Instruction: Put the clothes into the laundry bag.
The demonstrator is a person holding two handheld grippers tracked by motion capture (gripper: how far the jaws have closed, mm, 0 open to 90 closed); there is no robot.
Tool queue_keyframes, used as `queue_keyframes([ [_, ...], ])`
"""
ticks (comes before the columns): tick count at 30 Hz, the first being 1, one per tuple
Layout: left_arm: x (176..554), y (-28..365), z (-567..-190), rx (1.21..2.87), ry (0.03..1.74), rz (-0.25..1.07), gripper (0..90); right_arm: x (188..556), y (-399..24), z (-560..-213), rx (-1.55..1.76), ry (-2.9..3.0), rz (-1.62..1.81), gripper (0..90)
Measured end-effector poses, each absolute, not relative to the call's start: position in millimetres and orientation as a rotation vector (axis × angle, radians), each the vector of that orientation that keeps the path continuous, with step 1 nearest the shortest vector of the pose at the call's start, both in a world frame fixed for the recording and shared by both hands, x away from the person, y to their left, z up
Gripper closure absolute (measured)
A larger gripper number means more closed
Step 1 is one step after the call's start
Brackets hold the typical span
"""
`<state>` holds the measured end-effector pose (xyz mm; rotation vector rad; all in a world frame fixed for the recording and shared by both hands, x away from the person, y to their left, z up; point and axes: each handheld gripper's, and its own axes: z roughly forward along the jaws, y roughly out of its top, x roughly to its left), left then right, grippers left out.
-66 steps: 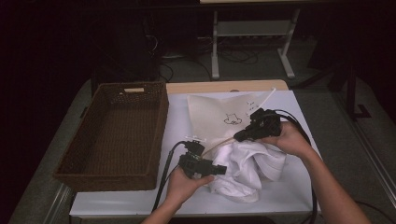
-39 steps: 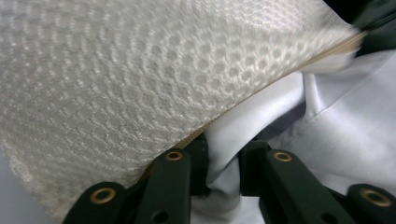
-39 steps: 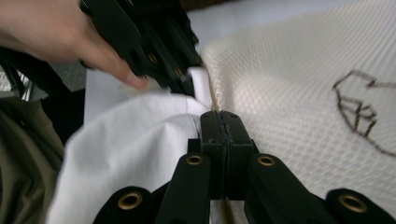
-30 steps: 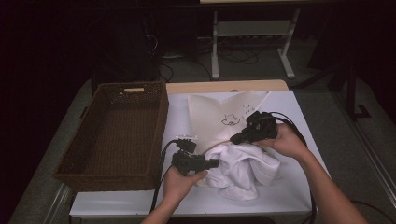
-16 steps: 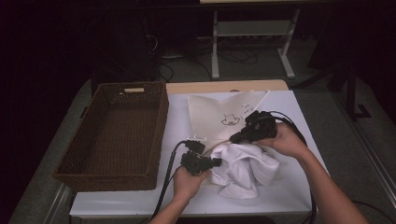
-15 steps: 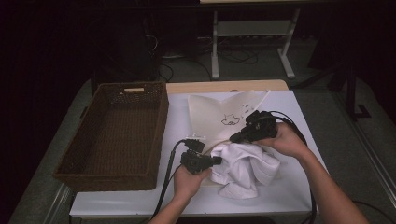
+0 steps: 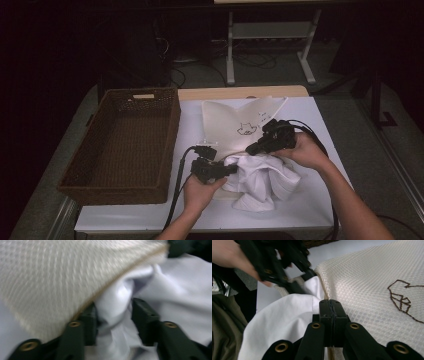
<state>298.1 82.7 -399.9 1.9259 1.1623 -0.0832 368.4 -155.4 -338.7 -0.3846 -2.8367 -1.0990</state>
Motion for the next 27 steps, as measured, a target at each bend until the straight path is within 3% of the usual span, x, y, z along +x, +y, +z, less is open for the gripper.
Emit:
queue_keyframes([
  [7,277.9,92.2,-379.0,1.937,1.133,-0.141,37.1,372.4,-159.0,-337.9,-0.419,-2.832,-1.114,88.7],
  [11,270.1,80.1,-373.3,1.943,1.084,-0.134,37.1,374.2,-158.9,-338.6,-0.436,-2.827,-1.111,88.7],
  [16,281.0,49.5,-391.7,1.988,1.078,-0.203,32.1,373.3,-155.0,-340.0,-0.417,-2.836,-1.107,88.7],
  [18,291.2,41.2,-402.1,1.974,1.113,-0.199,36.6,372.0,-155.0,-340.2,-0.414,-2.840,-1.108,88.8],
  [22,305.6,36.6,-419.9,1.923,1.157,-0.154,64.8,366.6,-157.0,-337.7,-0.396,-2.856,-1.104,88.8],
  [23,307.3,37.1,-421.4,1.915,1.164,-0.131,75.6,363.8,-159.5,-335.5,-0.387,-2.851,-1.116,88.8],
  [27,313.9,44.3,-416.5,1.841,1.192,-0.044,82.2,359.3,-161.4,-330.6,-0.368,-2.842,-1.142,88.8],
])
